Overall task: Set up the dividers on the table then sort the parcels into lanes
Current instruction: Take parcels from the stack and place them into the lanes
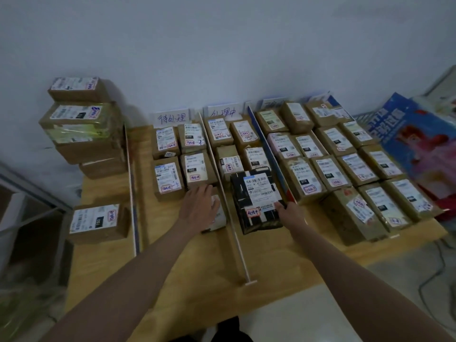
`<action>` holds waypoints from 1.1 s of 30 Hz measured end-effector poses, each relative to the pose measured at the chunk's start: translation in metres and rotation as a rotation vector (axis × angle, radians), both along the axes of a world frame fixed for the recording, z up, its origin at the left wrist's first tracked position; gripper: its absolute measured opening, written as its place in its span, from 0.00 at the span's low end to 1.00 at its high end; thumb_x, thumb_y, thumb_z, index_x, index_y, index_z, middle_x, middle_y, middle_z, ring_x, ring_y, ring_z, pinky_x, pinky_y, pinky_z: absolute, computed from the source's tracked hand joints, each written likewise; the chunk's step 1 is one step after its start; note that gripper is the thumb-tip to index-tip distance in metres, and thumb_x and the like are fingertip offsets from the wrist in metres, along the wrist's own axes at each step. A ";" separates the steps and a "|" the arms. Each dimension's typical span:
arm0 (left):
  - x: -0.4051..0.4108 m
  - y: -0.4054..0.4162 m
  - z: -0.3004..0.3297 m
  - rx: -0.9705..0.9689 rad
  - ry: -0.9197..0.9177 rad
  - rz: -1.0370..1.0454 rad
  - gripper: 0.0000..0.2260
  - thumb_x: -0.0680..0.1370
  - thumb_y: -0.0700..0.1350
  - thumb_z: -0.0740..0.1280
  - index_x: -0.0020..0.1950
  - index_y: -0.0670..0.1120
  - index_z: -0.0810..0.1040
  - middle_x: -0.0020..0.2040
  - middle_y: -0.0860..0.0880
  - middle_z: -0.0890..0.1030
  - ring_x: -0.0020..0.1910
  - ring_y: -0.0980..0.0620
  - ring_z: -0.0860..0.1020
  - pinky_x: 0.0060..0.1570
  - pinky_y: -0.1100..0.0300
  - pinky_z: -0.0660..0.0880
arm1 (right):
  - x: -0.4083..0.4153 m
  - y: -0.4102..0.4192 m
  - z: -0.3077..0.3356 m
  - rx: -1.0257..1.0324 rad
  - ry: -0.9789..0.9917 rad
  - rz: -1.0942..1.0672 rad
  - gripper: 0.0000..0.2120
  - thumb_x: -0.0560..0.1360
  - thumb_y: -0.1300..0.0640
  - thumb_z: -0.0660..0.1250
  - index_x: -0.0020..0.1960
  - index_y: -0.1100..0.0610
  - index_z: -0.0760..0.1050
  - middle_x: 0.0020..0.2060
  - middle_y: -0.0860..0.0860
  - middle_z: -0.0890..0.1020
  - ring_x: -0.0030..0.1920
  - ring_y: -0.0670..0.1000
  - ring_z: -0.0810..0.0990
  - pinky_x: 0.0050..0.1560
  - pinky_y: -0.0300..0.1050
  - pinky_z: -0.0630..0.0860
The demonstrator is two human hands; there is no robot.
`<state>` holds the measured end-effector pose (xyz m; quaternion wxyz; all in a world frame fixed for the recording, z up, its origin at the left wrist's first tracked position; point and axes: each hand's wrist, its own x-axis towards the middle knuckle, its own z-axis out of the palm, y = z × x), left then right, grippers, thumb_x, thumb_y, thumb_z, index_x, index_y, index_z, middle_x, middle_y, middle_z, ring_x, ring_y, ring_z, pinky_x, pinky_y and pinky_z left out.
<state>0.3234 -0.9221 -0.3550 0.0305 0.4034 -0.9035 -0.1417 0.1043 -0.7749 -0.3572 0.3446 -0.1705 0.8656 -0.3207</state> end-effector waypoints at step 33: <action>-0.020 -0.012 -0.021 0.003 -0.195 0.190 0.22 0.83 0.54 0.55 0.73 0.44 0.67 0.71 0.46 0.71 0.68 0.46 0.70 0.67 0.52 0.66 | -0.038 -0.054 -0.062 0.138 0.213 0.421 0.20 0.82 0.48 0.58 0.67 0.60 0.66 0.60 0.57 0.74 0.58 0.55 0.77 0.54 0.50 0.78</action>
